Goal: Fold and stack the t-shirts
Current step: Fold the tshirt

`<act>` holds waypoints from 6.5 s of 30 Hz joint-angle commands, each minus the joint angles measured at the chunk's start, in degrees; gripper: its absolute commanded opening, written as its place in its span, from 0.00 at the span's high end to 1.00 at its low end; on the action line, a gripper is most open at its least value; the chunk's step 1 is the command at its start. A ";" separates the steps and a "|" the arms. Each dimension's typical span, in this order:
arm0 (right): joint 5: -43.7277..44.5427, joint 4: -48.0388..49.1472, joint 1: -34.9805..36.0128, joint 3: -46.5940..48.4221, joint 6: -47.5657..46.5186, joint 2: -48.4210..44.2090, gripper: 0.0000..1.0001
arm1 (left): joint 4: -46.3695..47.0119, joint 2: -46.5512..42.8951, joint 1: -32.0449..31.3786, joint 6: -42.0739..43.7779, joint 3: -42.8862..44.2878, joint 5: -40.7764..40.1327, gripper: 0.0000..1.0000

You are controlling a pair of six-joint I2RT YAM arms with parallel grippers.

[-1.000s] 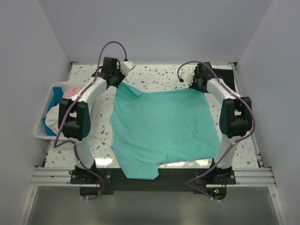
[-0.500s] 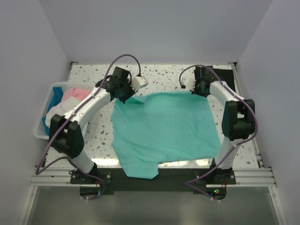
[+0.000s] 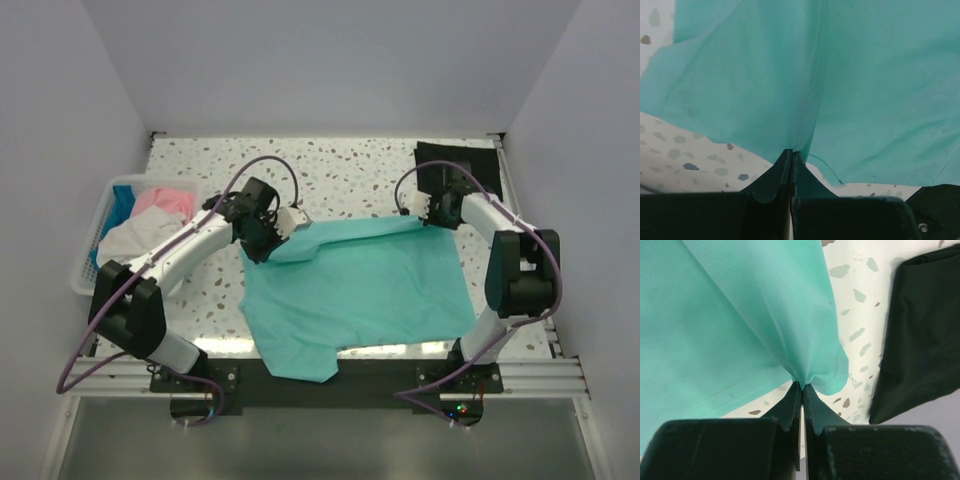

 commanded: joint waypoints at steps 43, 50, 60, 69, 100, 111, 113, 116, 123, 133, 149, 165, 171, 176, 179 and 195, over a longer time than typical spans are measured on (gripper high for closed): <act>1.71 2.22 -1.26 -8.84 -8.39 -3.42 1.00 | -1.11 -1.18 -0.31 -2.77 -7.59 10.76 1.00; 1.53 0.56 -1.26 -7.52 -7.60 -3.95 1.00 | -3.04 -1.27 -0.31 -1.72 -5.21 10.23 1.00; 3.64 -6.11 -3.08 -5.79 -8.40 -7.02 0.22 | -6.47 -2.93 0.56 2.59 -4.79 13.13 0.54; -3.48 -27.74 -2.93 16.90 11.52 1.20 0.25 | 2.22 3.02 7.51 -4.77 0.85 10.94 0.51; -1.63 -28.97 4.72 32.21 33.09 19.09 0.37 | 12.59 21.27 14.37 4.32 26.80 18.47 0.43; 8.72 -23.10 4.19 23.68 29.23 16.00 0.50 | 15.94 11.92 1.36 34.21 9.73 16.29 0.43; 9.52 -22.04 4.19 23.94 29.49 17.40 0.51 | 16.12 12.79 0.04 38.96 9.38 15.51 0.44; 10.75 -21.25 4.19 25.69 30.28 19.34 0.51 | 19.61 13.15 -1.72 43.45 7.01 13.49 0.46; 13.39 -18.79 4.28 26.67 30.28 21.98 0.54 | 23.76 14.55 -4.62 51.71 3.58 11.99 0.46; 15.15 -18.25 4.37 26.58 29.66 22.07 0.59 | 26.58 19.82 -6.99 58.30 4.45 10.06 0.51; 17.61 -17.82 4.28 25.88 25.45 20.31 0.60 | 32.03 22.55 -5.24 55.33 6.12 9.35 0.76; 17.26 -20.36 4.37 29.39 22.90 22.16 1.00 | 23.77 23.43 -0.40 44.79 12.01 20.86 1.00; 15.95 -23.08 4.28 29.04 21.05 21.10 1.00 | 23.41 23.34 -0.31 42.40 11.93 21.83 1.00; 14.45 -23.88 4.28 27.90 19.56 20.75 0.73 | 23.50 22.99 -0.31 42.40 11.31 21.74 1.00; 13.83 -24.59 4.19 29.48 20.08 22.86 0.72 | 23.59 23.08 -0.31 42.14 11.49 21.48 1.00; 14.98 -22.56 4.28 29.22 19.12 24.71 0.87 | 23.33 22.55 -0.31 43.28 10.69 19.99 1.00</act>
